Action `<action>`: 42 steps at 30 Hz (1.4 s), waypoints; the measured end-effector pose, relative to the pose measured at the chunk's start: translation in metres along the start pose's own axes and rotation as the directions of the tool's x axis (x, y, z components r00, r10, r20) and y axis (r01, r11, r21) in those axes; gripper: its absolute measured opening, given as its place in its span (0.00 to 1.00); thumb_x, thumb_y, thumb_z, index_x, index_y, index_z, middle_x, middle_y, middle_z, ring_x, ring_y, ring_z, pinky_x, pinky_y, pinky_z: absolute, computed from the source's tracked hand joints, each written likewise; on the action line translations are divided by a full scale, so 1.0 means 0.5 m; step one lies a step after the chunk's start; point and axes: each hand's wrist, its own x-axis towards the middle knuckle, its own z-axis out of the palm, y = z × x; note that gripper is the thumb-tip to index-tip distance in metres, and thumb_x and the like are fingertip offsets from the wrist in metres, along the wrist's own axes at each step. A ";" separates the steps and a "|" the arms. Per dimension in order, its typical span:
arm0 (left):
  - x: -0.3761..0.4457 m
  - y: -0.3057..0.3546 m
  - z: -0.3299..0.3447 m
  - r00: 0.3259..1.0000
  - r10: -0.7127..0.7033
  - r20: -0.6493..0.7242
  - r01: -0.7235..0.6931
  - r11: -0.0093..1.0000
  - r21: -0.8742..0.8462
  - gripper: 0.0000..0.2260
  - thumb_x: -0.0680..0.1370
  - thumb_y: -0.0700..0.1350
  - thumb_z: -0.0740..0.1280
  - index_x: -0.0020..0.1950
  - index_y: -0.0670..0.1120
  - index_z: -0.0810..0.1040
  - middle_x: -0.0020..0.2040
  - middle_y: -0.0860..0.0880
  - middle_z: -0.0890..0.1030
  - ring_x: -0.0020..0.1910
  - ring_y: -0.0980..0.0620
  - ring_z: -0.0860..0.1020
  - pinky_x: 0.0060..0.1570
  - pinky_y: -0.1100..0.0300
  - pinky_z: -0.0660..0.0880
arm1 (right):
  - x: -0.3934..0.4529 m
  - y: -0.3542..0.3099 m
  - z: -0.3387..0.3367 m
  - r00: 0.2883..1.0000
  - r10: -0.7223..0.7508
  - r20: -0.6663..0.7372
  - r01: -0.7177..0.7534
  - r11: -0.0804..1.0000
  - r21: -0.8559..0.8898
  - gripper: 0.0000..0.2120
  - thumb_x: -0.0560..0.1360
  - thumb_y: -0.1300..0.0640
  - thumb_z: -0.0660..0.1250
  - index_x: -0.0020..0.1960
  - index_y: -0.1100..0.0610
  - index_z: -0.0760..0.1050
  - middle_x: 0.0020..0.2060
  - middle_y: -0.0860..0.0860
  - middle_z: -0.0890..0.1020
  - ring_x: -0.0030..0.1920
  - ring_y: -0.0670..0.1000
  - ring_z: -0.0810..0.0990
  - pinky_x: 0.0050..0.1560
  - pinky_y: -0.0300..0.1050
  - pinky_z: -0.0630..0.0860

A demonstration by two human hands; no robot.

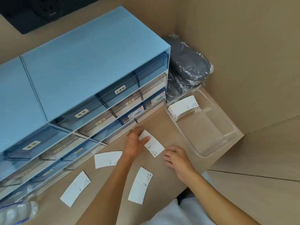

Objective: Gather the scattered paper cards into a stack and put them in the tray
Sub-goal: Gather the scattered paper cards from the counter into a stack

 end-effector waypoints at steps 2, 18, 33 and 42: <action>0.004 0.013 0.002 0.999 -0.030 -0.028 0.030 1.000 -0.009 0.20 0.76 0.47 0.73 0.67 0.47 0.75 0.61 0.44 0.80 0.58 0.44 0.79 0.58 0.45 0.79 | 0.004 -0.004 0.003 1.000 0.001 -0.009 -0.001 1.000 0.024 0.04 0.76 0.65 0.61 0.47 0.61 0.74 0.42 0.55 0.76 0.44 0.52 0.73 0.48 0.47 0.73; -0.040 -0.023 0.025 0.956 -0.249 -0.154 0.236 0.967 -0.099 0.08 0.75 0.43 0.74 0.51 0.44 0.79 0.39 0.52 0.77 0.36 0.55 0.75 0.32 0.66 0.69 | 0.016 0.026 0.013 0.992 -0.043 -0.122 0.033 0.996 -0.082 0.13 0.71 0.73 0.58 0.38 0.63 0.78 0.35 0.54 0.84 0.34 0.50 0.75 0.38 0.46 0.71; -0.295 -0.117 0.057 0.742 -0.602 -0.296 0.391 0.747 -0.537 0.12 0.73 0.46 0.76 0.43 0.42 0.75 0.42 0.42 0.81 0.39 0.41 0.81 0.36 0.54 0.76 | -0.009 0.062 0.045 0.976 -0.188 0.113 0.219 0.867 -0.448 0.07 0.73 0.62 0.71 0.45 0.65 0.76 0.42 0.64 0.83 0.41 0.56 0.82 0.41 0.49 0.78; -0.389 -0.129 0.124 0.477 -0.843 -0.249 0.360 0.446 -0.820 0.13 0.72 0.43 0.77 0.39 0.45 0.72 0.38 0.44 0.80 0.36 0.45 0.78 0.44 0.49 0.79 | -0.006 0.064 0.094 0.879 -0.227 0.420 0.477 0.392 -0.787 0.12 0.72 0.58 0.71 0.36 0.58 0.69 0.42 0.54 0.77 0.38 0.52 0.76 0.37 0.43 0.70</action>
